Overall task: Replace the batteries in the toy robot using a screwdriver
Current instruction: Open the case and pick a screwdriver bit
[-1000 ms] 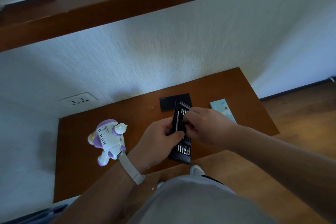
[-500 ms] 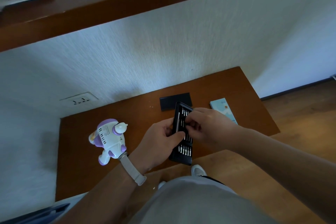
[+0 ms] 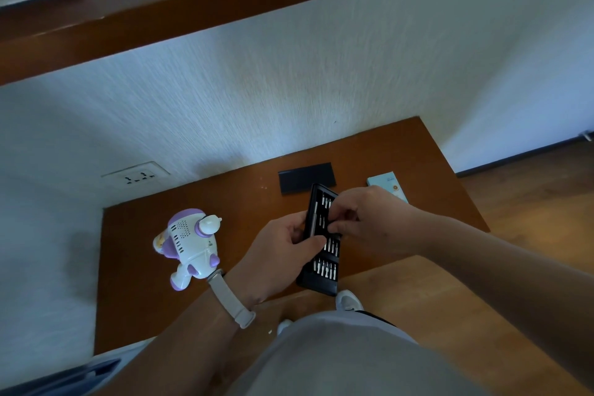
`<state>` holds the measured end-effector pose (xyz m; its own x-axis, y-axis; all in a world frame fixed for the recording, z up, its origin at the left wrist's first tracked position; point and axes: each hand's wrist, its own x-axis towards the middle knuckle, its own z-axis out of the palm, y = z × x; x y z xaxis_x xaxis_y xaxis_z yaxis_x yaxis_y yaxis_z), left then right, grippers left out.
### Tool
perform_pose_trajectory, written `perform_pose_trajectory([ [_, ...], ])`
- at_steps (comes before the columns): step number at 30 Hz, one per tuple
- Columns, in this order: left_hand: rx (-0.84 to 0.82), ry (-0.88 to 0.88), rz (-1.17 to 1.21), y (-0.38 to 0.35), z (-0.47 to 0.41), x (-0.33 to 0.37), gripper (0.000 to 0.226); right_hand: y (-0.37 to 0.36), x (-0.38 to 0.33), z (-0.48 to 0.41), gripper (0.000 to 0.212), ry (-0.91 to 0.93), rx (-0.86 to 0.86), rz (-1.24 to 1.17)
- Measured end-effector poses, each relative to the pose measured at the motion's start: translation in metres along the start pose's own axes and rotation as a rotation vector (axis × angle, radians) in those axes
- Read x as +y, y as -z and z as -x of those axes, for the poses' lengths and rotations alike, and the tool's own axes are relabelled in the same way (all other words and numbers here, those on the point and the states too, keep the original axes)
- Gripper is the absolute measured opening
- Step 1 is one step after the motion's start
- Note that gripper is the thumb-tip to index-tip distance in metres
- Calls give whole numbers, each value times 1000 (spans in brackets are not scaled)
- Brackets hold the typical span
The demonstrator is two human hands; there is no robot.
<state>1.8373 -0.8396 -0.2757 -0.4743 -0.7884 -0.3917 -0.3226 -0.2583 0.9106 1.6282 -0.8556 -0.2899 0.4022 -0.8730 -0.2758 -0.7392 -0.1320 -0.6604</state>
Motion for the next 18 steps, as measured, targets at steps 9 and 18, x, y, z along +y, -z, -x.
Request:
perform_pose_trajectory([
  [9,-6,26,6,-6,1,1,27,-7,1,4,14,102,103,151],
  [18,37,24,89,-11,0,1,31,-14,8,16,12,-111,356,-594],
])
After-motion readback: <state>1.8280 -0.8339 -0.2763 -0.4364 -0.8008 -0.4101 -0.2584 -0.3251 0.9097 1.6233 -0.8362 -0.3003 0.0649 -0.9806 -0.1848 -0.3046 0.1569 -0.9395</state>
